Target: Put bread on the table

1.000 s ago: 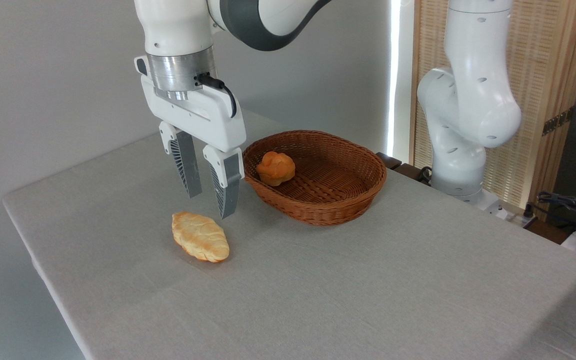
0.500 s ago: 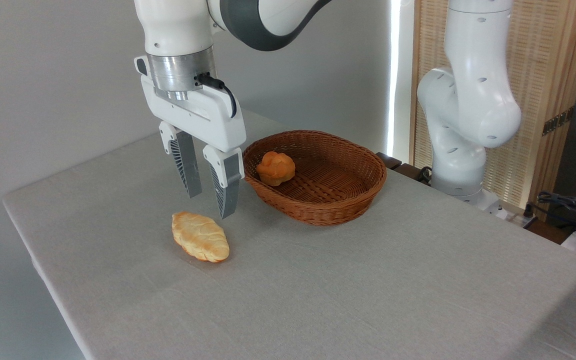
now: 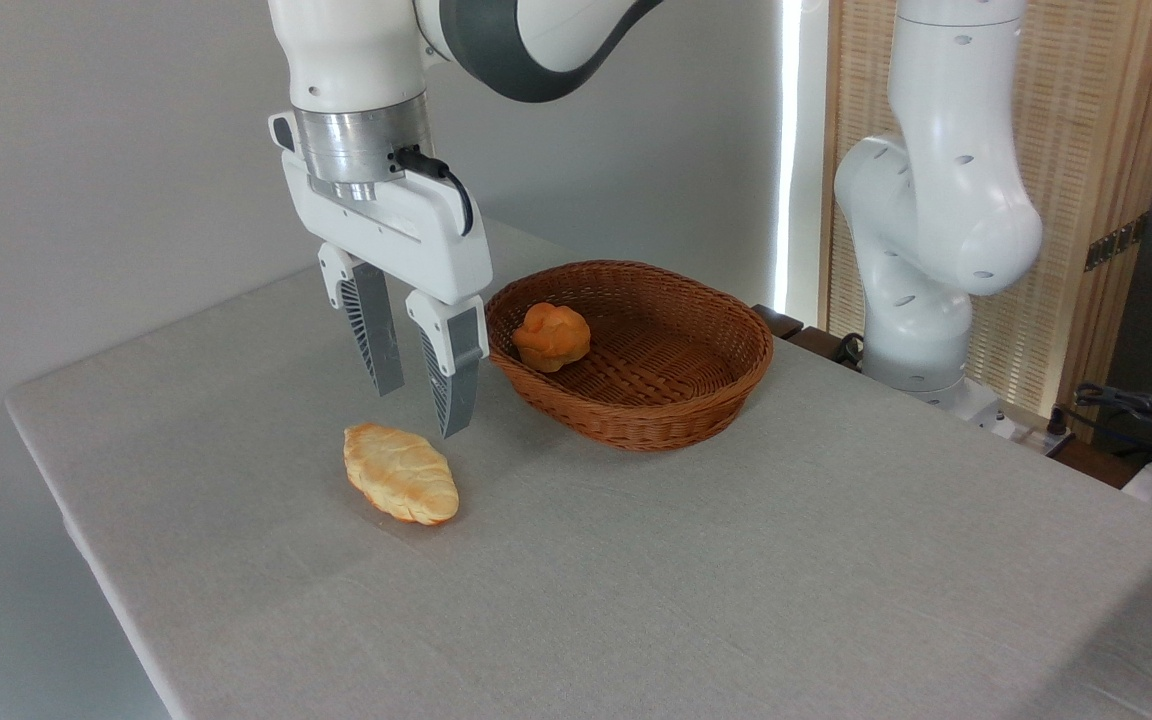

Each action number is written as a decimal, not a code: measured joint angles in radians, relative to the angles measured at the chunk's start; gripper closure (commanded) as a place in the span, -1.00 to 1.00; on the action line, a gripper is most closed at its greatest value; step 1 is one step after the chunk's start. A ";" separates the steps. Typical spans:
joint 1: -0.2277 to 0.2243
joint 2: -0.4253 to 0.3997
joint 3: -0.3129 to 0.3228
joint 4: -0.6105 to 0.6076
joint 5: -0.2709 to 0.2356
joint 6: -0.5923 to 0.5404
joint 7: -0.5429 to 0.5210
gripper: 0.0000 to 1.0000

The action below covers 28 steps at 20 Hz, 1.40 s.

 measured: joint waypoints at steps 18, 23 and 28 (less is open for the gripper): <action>-0.096 -0.134 -0.013 -0.081 -0.007 -0.108 0.000 -1.00; -0.178 -0.199 -0.014 -0.156 -0.007 -0.175 0.000 -1.00; -0.265 -0.251 -0.015 -0.249 -0.007 -0.185 0.000 -1.00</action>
